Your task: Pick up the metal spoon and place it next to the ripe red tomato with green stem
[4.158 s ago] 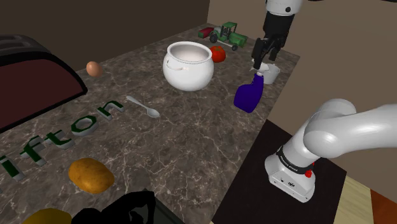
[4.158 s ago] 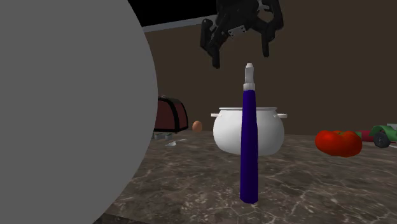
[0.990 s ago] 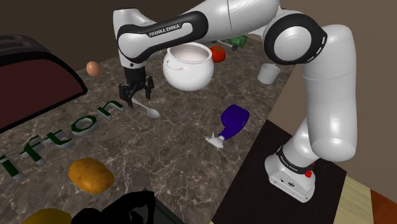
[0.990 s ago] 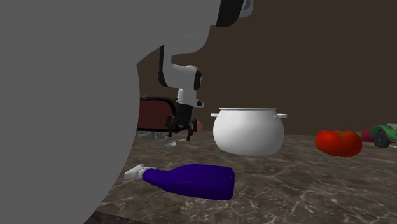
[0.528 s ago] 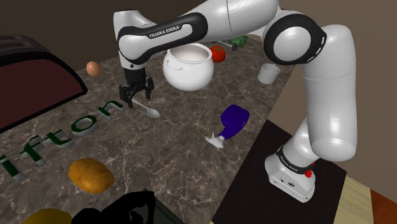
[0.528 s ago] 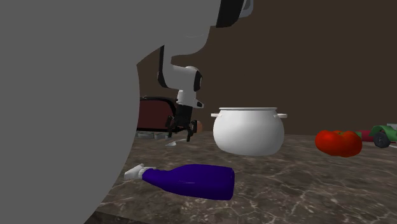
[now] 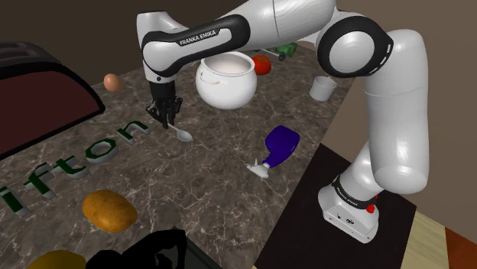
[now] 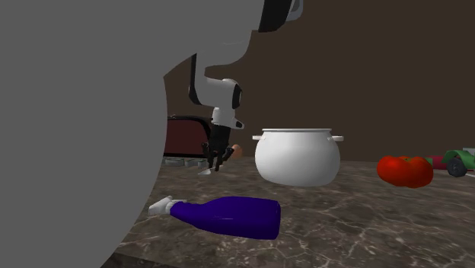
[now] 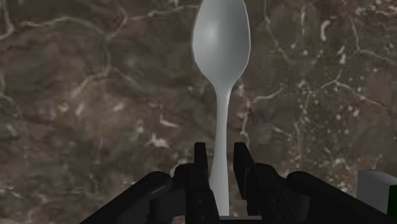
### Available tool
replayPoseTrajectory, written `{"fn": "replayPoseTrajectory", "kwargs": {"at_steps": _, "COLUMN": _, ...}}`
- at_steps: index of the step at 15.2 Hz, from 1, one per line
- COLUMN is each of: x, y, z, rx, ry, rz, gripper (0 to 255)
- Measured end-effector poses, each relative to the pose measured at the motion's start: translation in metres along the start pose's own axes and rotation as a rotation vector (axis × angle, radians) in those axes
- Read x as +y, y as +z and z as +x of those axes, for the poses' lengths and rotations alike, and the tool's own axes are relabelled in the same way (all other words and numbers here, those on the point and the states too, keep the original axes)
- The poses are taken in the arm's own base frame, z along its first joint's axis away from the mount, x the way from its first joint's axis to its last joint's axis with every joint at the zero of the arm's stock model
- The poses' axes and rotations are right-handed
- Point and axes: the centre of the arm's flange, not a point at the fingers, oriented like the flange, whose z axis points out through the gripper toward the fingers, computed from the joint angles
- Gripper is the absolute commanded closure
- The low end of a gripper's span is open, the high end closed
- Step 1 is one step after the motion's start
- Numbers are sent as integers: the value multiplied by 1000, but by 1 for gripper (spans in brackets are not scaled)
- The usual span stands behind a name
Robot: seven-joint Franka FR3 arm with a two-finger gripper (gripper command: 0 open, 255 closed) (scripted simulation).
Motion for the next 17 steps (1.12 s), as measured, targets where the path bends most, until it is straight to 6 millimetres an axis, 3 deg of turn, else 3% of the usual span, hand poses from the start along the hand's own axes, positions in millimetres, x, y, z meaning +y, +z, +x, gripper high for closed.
{"fn": "replayPoseTrajectory", "kwargs": {"at_steps": 5, "x": -2, "y": -10, "z": -2, "rx": -4, "ry": -2, "rz": 0, "gripper": 255}}
{"fn": "replayPoseTrajectory", "kwargs": {"at_steps": 17, "x": -13, "y": -70, "z": -10, "rx": -4, "ry": -2, "rz": 1, "gripper": 255}}
